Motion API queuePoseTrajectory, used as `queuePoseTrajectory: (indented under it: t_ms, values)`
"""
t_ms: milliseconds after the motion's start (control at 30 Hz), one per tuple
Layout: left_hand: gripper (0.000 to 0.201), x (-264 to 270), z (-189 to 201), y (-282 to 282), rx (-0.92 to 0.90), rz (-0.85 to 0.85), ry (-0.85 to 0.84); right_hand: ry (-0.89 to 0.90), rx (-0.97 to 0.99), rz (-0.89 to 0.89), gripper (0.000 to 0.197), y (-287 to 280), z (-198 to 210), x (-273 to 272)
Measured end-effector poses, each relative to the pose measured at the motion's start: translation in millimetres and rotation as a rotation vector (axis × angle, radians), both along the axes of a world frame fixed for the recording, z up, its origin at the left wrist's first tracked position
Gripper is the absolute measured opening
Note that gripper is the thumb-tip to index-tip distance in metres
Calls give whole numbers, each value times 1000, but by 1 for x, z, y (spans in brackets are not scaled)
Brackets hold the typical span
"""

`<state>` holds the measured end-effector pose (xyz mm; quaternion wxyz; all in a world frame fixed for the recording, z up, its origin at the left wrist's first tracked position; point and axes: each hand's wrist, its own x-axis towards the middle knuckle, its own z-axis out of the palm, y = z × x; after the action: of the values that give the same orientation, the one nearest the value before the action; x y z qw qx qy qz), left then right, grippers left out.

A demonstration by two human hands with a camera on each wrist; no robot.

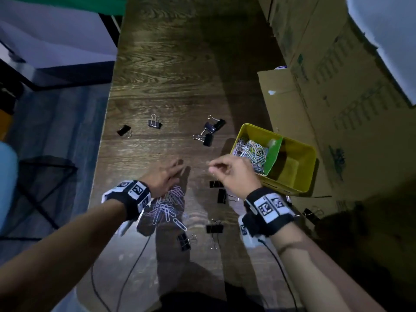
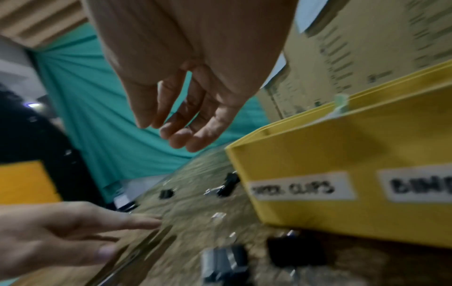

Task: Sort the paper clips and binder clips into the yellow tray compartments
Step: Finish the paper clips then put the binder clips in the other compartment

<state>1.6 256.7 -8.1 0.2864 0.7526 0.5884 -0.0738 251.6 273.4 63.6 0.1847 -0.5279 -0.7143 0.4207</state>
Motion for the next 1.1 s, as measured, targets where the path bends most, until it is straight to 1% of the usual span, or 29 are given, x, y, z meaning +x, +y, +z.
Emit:
queuePoseTrajectory:
  t_ms: [67,133,200,267,333,367,433,500,533,600,667,700,733,767,800,833,867,900,933,1000,1100]
  values:
    - [59,-9,-19,-23,-66,-105,24,-96,-103,203,18,-21,-7,-23]
    - [72,-14,-32,-52,-72,-195,49,-223,-219,365,14,-41,-22,-42]
    - [80,-20,-39,-76,-66,-196,-14,-312,-245,464,13,-57,-37,-57]
    - [78,-28,-38,-92,-37,-149,-106,-382,-246,534,14,-69,-47,-70]
    - [66,-37,-33,-105,73,-93,-172,-453,-228,576,13,-77,-54,-79]
    - [62,-39,-30,-111,143,-61,-176,-501,-200,593,12,-79,-58,-83]
    - [64,-41,-26,-122,200,19,-121,-568,-139,612,10,-84,-63,-89]
    - [82,-36,-26,-129,168,99,-28,-593,-103,604,9,-86,-66,-93]
    - [89,-32,-29,-131,140,129,5,-604,-91,596,11,-86,-66,-95]
    - [88,-23,-34,-129,147,177,4,-601,-74,575,13,-82,-66,-98]
    - [82,-13,-30,-121,122,256,-36,-580,-63,542,14,-77,-68,-100]
    - [83,-9,-27,-117,101,290,-32,-560,-55,517,15,-75,-69,-101]
    - [85,-6,-25,-114,92,305,-11,-540,-42,485,20,-74,-70,-103]
    - [89,-4,-23,-111,79,307,18,-531,-31,449,33,-74,-72,-104]
    - [92,-3,-21,-109,56,305,49,-534,-29,414,51,-75,-73,-105]
    - [91,-3,-19,-106,32,302,74,-552,-39,386,67,-76,-73,-106]
    - [87,-2,-17,-103,11,293,89,-578,-50,374,78,-78,-74,-108]
    - [81,-1,-15,-99,3,276,97,-604,-61,379,82,-79,-74,-111]
    - [72,0,-15,-96,7,251,100,-626,-66,399,82,-80,-75,-113]
    - [55,0,-15,-93,44,215,55,-640,-53,432,70,-82,-77,-118]
    - [44,-4,-18,-94,66,270,-79,-595,-44,429,37,-83,-81,-121]
